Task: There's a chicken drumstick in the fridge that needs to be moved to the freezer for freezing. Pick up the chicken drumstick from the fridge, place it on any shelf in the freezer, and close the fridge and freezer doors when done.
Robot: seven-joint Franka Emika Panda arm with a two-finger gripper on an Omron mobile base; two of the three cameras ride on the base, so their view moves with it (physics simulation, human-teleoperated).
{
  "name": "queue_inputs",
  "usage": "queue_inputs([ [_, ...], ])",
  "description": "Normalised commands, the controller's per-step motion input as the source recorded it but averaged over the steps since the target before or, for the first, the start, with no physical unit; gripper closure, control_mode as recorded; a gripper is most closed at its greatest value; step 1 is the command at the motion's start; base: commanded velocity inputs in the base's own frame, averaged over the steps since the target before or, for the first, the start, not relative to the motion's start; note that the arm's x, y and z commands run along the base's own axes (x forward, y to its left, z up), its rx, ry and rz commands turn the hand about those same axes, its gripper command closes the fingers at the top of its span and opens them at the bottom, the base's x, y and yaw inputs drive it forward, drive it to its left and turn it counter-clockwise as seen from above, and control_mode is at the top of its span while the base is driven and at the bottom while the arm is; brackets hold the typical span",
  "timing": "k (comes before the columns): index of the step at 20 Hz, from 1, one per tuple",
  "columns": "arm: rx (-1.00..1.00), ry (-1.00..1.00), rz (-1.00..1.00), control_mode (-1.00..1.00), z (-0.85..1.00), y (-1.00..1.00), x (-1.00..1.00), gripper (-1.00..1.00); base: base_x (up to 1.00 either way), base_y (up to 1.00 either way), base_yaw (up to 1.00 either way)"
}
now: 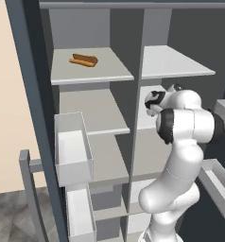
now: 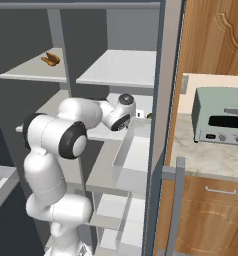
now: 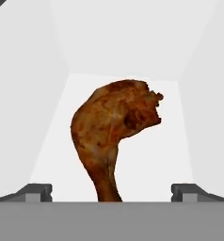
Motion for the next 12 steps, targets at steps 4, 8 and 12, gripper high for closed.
queue_inputs([
  [4,0.01,-0.1,0.0,-1.0,-0.45,0.0,0.19,-1.0,0.0,0.0,0.0],
  [8,0.0,-0.03,0.0,-1.0,-0.34,0.0,0.33,-1.0,0.0,0.0,0.0],
  [12,0.0,-0.01,0.0,-1.0,-0.62,0.22,0.1,-1.0,0.0,0.0,0.0],
])
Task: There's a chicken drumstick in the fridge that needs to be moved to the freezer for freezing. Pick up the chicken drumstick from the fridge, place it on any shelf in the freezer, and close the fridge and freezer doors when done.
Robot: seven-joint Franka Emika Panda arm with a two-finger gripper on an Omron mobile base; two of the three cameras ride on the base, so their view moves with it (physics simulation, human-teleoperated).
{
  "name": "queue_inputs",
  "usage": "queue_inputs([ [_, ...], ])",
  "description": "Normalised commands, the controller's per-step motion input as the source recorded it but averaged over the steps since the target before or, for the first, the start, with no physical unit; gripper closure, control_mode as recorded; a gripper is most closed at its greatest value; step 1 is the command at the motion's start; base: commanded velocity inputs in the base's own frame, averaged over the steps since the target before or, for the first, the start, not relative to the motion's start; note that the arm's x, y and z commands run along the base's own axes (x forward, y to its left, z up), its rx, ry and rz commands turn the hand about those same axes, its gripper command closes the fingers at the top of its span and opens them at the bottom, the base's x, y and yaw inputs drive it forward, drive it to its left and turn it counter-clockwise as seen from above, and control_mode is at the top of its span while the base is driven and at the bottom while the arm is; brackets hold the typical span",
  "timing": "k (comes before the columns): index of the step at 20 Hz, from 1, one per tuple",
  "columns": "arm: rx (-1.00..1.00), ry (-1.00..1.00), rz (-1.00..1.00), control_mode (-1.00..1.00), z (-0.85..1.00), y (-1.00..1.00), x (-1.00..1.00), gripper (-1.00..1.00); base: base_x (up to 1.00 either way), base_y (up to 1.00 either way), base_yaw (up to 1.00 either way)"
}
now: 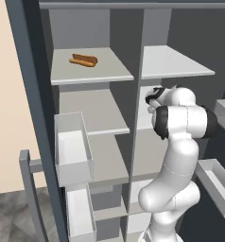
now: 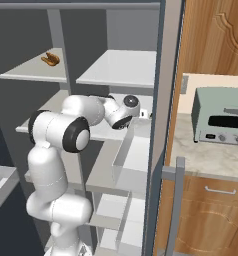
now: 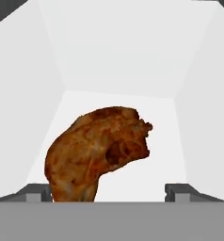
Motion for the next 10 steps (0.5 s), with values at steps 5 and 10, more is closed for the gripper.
queue_inputs([
  [5,0.0,0.0,0.0,-1.0,-0.87,0.65,0.0,1.0,0.0,0.0,0.0],
  [10,0.0,0.05,0.0,-1.0,-0.7,0.17,0.0,1.0,0.0,0.0,0.0],
])
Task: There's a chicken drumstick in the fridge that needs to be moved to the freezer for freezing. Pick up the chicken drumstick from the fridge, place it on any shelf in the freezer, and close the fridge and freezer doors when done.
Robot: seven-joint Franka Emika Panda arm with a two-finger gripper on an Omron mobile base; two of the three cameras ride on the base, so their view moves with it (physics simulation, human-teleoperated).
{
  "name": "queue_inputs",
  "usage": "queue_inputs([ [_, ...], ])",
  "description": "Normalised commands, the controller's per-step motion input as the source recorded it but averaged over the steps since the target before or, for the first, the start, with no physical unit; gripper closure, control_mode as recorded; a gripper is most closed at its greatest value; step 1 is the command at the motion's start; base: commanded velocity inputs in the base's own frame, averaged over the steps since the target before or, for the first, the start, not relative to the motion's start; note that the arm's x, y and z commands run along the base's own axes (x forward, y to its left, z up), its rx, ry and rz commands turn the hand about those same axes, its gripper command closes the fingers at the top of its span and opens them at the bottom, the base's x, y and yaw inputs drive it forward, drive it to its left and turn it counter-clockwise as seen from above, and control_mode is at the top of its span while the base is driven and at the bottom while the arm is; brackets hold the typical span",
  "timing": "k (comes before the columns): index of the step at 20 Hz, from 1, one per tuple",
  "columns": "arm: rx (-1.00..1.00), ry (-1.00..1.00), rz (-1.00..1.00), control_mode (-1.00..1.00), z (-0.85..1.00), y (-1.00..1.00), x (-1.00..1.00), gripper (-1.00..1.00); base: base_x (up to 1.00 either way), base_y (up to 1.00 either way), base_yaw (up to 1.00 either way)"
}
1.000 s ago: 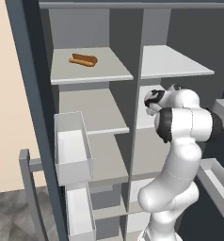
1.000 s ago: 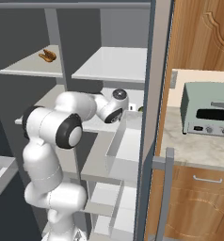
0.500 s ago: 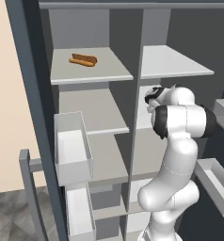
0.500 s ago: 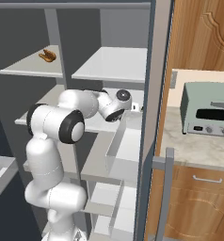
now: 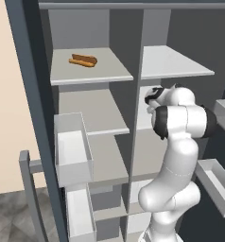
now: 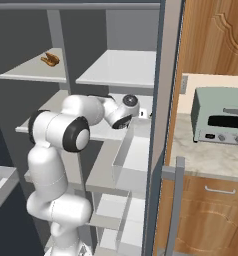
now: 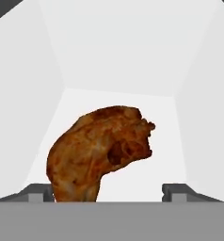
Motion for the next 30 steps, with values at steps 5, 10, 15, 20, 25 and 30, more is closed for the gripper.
queue_inputs([
  [5,0.0,0.18,0.0,-1.0,-0.67,0.0,-0.01,1.0,0.0,0.0,0.0],
  [10,0.0,0.13,0.01,-1.0,-0.78,0.21,-0.34,1.0,0.0,0.0,0.0],
  [15,0.0,0.07,0.08,-1.0,-0.88,0.0,-0.61,1.0,0.0,0.0,0.0],
  [20,0.0,0.03,0.08,-1.0,-0.67,0.03,-0.74,1.0,0.0,0.0,0.0],
  [25,0.0,-0.03,0.12,-1.0,-0.51,0.09,-0.97,1.0,0.0,0.0,0.0],
  [30,0.0,-0.02,0.08,-1.0,-0.35,0.27,-0.99,1.0,0.0,0.0,0.0],
])
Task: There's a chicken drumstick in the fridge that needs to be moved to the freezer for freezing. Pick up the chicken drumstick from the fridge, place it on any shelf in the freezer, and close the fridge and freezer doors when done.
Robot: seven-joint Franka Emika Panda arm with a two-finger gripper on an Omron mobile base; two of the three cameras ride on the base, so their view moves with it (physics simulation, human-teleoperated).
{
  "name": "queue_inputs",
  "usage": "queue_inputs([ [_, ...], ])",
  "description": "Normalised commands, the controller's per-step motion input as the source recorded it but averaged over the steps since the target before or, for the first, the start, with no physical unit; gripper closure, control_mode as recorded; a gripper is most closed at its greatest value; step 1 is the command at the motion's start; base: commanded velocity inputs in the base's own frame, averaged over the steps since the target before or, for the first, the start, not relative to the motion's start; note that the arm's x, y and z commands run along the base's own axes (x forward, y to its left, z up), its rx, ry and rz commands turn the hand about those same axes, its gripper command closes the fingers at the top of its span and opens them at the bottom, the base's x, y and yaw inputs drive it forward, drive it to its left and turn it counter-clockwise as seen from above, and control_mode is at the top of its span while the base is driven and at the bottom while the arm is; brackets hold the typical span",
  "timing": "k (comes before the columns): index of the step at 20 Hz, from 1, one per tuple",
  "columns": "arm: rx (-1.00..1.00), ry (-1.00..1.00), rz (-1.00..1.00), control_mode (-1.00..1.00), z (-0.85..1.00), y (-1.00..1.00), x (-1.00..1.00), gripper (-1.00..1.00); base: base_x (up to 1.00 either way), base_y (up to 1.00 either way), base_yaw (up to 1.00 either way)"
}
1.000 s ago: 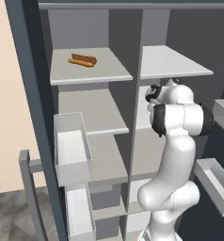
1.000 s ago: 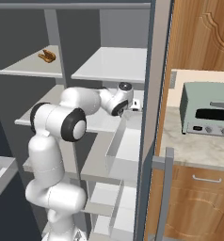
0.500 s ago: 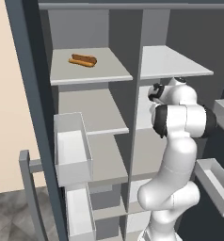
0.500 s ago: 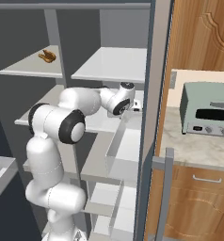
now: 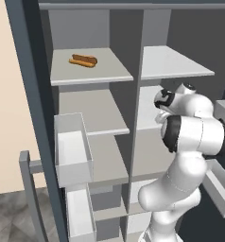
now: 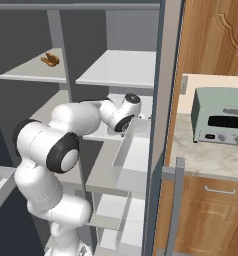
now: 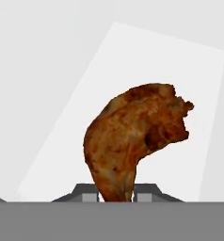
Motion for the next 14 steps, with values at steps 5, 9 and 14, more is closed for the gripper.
queue_inputs([
  [5,-0.04,0.0,0.04,-1.0,0.24,0.23,-0.9,1.0,0.0,0.0,0.0],
  [9,-0.1,0.07,0.01,-1.0,0.85,0.11,-0.83,1.0,0.0,0.0,0.0],
  [14,-0.05,0.19,0.03,-1.0,0.9,0.13,-0.8,1.0,0.0,0.0,0.0],
])
